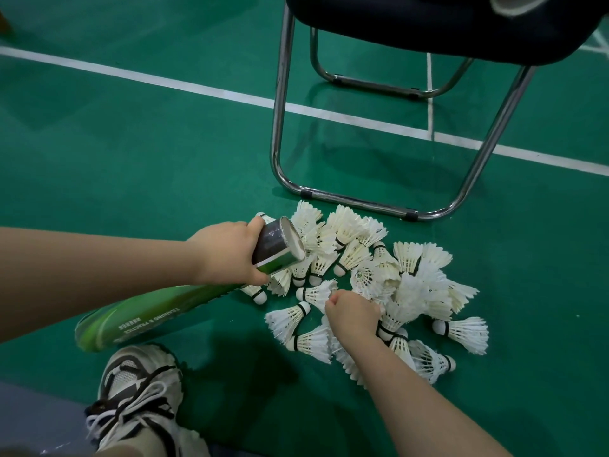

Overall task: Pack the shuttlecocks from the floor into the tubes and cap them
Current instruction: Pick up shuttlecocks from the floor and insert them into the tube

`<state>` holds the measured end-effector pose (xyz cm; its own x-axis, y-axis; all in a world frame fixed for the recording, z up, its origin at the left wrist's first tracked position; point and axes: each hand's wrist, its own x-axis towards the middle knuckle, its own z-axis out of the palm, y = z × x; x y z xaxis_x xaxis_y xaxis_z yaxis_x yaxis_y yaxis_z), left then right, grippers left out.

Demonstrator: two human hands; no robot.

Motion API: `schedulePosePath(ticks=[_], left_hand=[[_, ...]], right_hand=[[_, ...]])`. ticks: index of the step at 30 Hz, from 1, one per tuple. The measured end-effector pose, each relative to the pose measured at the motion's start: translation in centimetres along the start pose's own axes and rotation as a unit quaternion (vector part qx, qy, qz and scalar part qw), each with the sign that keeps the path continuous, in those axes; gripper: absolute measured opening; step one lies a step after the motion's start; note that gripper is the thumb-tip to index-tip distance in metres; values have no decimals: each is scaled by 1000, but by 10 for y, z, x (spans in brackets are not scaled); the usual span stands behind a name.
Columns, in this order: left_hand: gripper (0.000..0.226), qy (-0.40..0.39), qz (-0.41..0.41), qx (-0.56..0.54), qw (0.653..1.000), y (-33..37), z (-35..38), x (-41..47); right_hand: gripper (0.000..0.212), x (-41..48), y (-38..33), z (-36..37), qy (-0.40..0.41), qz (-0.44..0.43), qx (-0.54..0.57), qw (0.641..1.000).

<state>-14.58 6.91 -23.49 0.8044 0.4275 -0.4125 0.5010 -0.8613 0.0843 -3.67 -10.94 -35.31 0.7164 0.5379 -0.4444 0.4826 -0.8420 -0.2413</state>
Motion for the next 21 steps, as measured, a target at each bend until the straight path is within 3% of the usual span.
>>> schedulePosePath(ticks=[2, 5, 9, 12, 16, 21], left_hand=[[60, 5, 6, -2, 1000, 2, -1, 0], [61, 14, 10, -6, 1000, 4, -2, 1], [62, 18, -1, 2, 1000, 2, -4, 1], [61, 17, -9, 7, 1000, 1, -6, 2], [60, 27, -5, 7, 1000, 3, -9, -1], [60, 30, 2, 2, 1000, 4, -12, -7]], right_hand=[[24, -1, -4, 0, 13, 1, 16, 1000], [30, -1, -8, -9, 93, 2, 143, 985], [22, -6, -13, -44, 251, -27, 320, 913], [19, -12, -19, -67, 342, -82, 376, 857], [21, -22, -26, -80, 321, -154, 364, 861], [30, -42, -36, -81, 177, -192, 405, 876]])
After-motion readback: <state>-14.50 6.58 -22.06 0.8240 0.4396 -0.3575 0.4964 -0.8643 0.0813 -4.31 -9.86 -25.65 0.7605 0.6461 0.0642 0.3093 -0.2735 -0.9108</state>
